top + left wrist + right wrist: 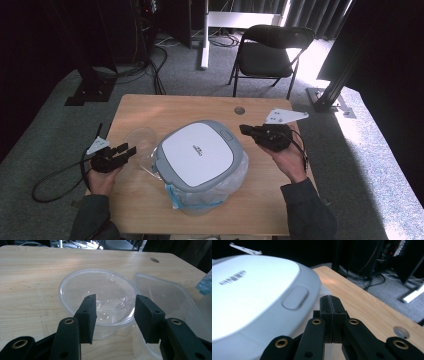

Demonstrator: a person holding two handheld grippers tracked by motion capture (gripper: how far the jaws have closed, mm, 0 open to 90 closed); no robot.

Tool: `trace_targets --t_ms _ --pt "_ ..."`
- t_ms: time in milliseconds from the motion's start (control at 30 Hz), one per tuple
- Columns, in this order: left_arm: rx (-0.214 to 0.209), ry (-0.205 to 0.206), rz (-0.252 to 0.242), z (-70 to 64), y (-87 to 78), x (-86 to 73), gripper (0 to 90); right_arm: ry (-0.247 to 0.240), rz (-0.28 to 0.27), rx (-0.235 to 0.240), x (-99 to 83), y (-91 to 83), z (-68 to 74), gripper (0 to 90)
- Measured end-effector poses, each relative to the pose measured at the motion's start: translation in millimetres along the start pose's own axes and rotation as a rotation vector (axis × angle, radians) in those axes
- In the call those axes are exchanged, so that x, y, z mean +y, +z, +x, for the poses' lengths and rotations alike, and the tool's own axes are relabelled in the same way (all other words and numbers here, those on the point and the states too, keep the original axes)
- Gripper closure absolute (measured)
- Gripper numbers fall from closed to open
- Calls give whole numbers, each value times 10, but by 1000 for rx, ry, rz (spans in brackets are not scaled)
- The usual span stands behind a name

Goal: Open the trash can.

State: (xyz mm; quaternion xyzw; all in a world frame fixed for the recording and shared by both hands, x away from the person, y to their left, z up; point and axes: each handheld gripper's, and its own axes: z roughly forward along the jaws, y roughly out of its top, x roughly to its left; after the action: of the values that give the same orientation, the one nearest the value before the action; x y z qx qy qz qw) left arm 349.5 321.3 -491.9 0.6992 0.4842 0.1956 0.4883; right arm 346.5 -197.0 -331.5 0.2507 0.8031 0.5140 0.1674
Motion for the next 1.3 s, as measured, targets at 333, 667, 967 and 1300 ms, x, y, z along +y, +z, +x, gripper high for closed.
trace_targets --t_ms 333,667,967,1300 --pt "3 13 4 -24 10 -4 523 -37 -11 70 151 112 145 899" --pt "2 14 -1 -13 -5 -4 521 -16 11 102 122 222 154 900" --pt "-5 17 -6 -18 -26 5 512 4 -9 92 100 212 147 831" --pt "-28 40 6 -89 -7 11 509 29 -41 58 56 193 131 640"
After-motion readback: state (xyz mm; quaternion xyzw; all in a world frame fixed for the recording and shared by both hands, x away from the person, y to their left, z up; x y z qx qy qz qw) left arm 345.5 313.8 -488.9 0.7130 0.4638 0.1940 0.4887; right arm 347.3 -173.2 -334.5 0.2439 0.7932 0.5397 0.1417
